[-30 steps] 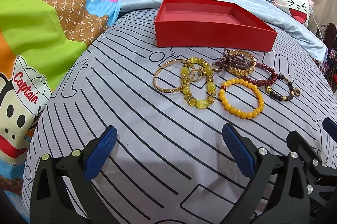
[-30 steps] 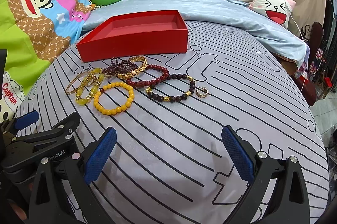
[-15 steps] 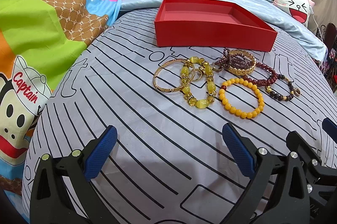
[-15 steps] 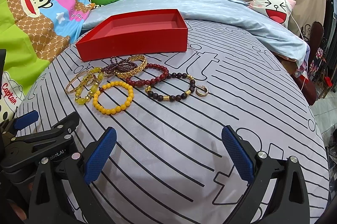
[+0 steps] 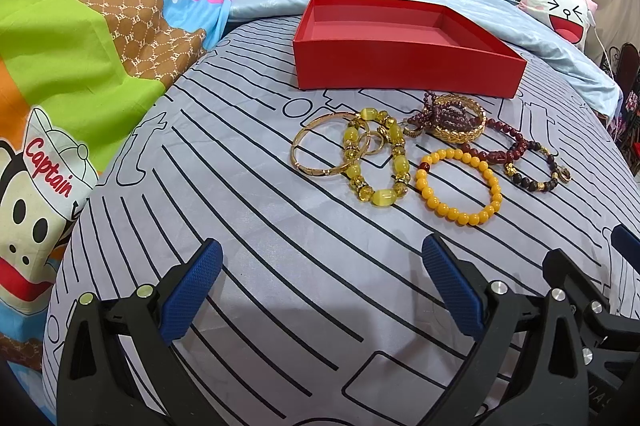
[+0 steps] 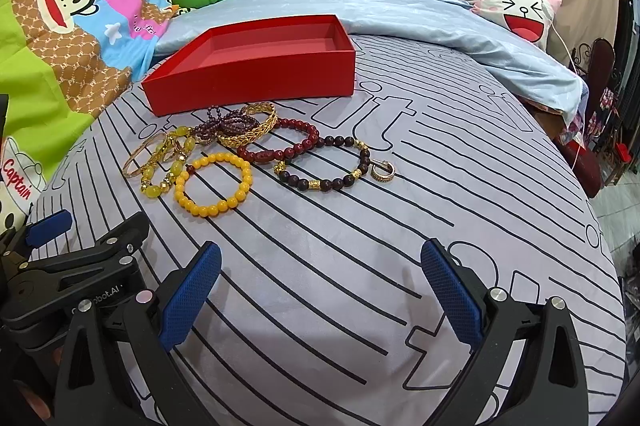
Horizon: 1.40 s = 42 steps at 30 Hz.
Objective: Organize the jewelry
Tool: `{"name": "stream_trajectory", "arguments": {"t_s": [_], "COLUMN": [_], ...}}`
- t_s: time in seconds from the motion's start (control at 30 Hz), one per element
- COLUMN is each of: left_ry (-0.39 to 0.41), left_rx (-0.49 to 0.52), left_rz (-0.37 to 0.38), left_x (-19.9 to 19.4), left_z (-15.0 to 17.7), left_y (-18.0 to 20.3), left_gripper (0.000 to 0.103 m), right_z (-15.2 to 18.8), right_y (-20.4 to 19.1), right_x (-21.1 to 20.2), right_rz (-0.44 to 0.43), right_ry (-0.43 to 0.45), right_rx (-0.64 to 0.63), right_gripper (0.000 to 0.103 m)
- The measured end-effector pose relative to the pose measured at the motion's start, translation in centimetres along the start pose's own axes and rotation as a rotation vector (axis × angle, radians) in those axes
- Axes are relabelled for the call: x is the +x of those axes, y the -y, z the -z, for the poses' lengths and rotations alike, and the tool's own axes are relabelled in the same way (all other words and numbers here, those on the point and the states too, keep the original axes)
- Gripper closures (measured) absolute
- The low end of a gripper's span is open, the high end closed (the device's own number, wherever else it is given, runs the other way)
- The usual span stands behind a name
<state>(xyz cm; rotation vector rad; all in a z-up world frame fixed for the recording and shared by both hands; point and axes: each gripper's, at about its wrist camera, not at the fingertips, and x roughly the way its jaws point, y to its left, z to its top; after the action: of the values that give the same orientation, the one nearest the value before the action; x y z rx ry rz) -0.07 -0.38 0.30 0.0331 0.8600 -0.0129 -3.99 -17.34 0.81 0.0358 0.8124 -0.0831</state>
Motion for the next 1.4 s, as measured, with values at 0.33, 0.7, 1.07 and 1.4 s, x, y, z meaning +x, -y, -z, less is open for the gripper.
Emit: {"name": "stream_trajectory", "arguments": {"t_s": [0.33,0.7,1.07,1.4], "left_ry": [0.003,0.004,0.005,0.006], "left_rx": [0.0,0.001,0.001,0.002], "left_rz": [0.0,-0.001,-0.002,-0.002], "left_x": [-0.08,-0.09,-0.12,-0.14], "left_z": [-0.13,-0.12,-0.17,-0.14], "left_y": [-0.19,-0.16,-0.17,-0.15], "left_gripper": [0.008,0.008,0.008,0.008], "right_z": [-0.02,-0.04,-0.05,-0.03], "right_y": [0.06,0.1,0.11,0.1], "right_x": [-0.01,-0.01,0.0,0.0], "right_rz": [-0.001,-0.002,-0.002,-0.002], "right_ry": [0.0,-0.001,-0.001,0.0], "right_rx": [0.0,0.0,0.0,0.0], "right_gripper": [0.007,0.007,0.007,0.007]}}
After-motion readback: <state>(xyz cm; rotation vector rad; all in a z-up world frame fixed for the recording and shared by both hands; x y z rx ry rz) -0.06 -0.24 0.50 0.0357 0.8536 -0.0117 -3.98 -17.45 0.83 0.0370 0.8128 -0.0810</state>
